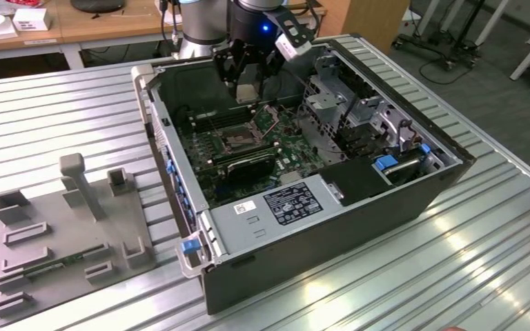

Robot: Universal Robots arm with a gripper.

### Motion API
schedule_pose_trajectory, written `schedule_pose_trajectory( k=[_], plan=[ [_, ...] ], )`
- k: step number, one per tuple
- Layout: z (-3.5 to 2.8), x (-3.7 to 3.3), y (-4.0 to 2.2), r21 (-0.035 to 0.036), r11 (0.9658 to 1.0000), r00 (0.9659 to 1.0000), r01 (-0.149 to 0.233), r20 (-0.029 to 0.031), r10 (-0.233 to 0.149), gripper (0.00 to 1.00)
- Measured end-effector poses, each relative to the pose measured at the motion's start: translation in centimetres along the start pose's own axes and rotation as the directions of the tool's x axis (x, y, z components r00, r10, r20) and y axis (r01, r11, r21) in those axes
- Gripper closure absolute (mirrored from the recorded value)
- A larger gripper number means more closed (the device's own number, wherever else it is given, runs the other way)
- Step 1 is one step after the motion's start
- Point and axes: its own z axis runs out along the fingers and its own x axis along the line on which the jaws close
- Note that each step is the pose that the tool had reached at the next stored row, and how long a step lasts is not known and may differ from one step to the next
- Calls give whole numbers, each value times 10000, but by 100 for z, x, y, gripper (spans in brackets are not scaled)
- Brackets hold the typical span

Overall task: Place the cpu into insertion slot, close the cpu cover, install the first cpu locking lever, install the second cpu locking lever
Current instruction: 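Place the cpu into insertion slot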

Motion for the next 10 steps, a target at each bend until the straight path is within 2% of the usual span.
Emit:
schedule_pose_trajectory(
  k=[10],
  plan=[
    [14,0,-1,-4,10000,10000,0,2,0,46]
  ],
)
